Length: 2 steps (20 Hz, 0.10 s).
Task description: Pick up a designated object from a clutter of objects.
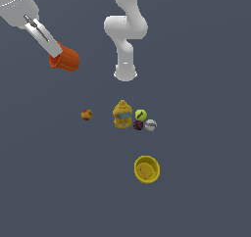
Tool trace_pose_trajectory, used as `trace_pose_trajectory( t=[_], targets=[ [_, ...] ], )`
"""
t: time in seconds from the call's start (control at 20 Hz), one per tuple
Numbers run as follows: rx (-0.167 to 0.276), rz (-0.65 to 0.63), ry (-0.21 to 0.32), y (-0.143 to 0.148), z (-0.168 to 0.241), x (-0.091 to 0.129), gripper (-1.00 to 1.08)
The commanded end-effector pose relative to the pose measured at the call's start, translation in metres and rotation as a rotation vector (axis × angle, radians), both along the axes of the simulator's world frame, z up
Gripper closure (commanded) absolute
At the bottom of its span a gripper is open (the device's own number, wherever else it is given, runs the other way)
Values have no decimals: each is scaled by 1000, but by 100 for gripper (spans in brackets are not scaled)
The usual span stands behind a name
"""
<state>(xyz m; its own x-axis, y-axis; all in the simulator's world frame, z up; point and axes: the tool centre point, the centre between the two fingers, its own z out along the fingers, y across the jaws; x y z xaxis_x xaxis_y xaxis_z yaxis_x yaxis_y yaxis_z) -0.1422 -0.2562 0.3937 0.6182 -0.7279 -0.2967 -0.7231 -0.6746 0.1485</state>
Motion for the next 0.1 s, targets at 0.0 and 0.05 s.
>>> trace_pose_trajectory(
  t=[0.0,0.05],
  targets=[
    [0,2,0,-3,4,-2,108],
    [0,2,0,-4,4,-2,108]
  ],
)
